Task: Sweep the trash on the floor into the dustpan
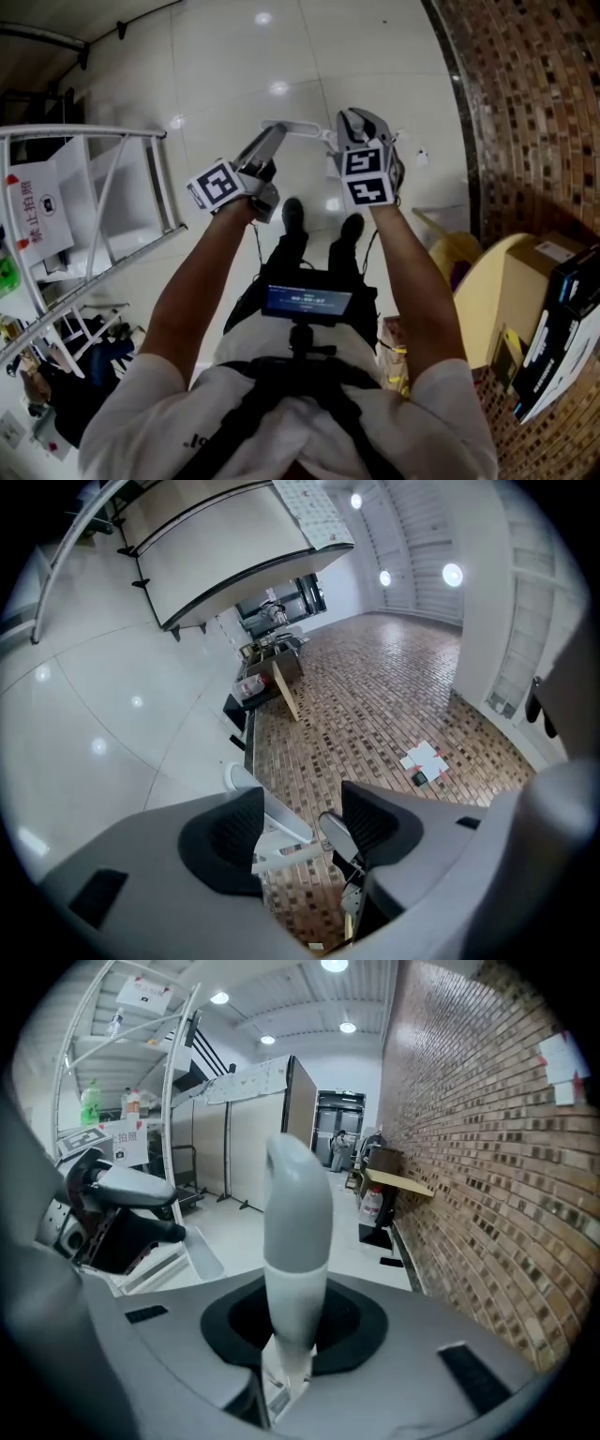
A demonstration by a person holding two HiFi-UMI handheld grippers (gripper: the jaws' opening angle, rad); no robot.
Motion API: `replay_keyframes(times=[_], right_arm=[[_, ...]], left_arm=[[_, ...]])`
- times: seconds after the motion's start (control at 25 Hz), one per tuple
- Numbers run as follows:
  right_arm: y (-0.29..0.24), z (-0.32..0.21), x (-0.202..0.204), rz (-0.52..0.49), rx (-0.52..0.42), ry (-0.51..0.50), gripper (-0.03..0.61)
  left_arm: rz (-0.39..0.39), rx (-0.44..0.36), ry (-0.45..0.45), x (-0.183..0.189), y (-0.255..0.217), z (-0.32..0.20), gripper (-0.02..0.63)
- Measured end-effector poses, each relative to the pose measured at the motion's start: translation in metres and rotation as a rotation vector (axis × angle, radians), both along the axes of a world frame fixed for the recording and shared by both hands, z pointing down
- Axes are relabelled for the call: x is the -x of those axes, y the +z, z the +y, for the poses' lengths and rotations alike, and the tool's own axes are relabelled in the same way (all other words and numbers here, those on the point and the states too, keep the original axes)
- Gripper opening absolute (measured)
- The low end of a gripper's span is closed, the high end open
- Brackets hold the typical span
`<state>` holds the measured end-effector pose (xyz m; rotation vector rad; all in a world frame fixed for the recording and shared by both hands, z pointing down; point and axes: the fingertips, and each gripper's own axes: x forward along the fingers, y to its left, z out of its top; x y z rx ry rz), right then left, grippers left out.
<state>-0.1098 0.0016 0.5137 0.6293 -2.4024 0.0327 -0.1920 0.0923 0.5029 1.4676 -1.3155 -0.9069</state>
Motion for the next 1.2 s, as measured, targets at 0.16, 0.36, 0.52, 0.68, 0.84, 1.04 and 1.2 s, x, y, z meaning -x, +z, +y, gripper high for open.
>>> replay_keyframes(times=[0.16,0.36,0.52,0.68,0.84,1.04,1.2], right_arm=[[0.026,-0.018,-0.046,0.073,0.027,0.106,0.038],[0.026,-0.031,-0.075,0.1,0.001,0.151,0.028],[0.025,-0.034,-0.085,0.11,-0.003,0.169,0.026],[0.025,-0.035,-0.095,0.115,-0.001,0.172,0.025],[0.024,-0.04,-0.106,0.122,-0.001,0.173,0.023],[0.02,-0.043,-0.117,0.122,0.003,0.166,0.021],[0.01,-0.042,-0.132,0.12,-0.009,0.171,0.021]], left_arm=[[0.002,0.017,-0.018,0.004,-0.007,-0.002,0.267],[-0.138,0.106,-0.059,0.027,0.006,0.003,0.265],[-0.176,0.105,-0.111,0.035,-0.001,-0.003,0.265],[-0.264,0.214,-0.231,0.05,0.008,0.03,0.265],[-0.061,0.213,-0.224,0.034,0.043,0.035,0.282],[0.048,0.018,-0.061,-0.005,0.03,-0.018,0.282],[0.053,0.048,-0.018,-0.01,0.042,-0.042,0.282]])
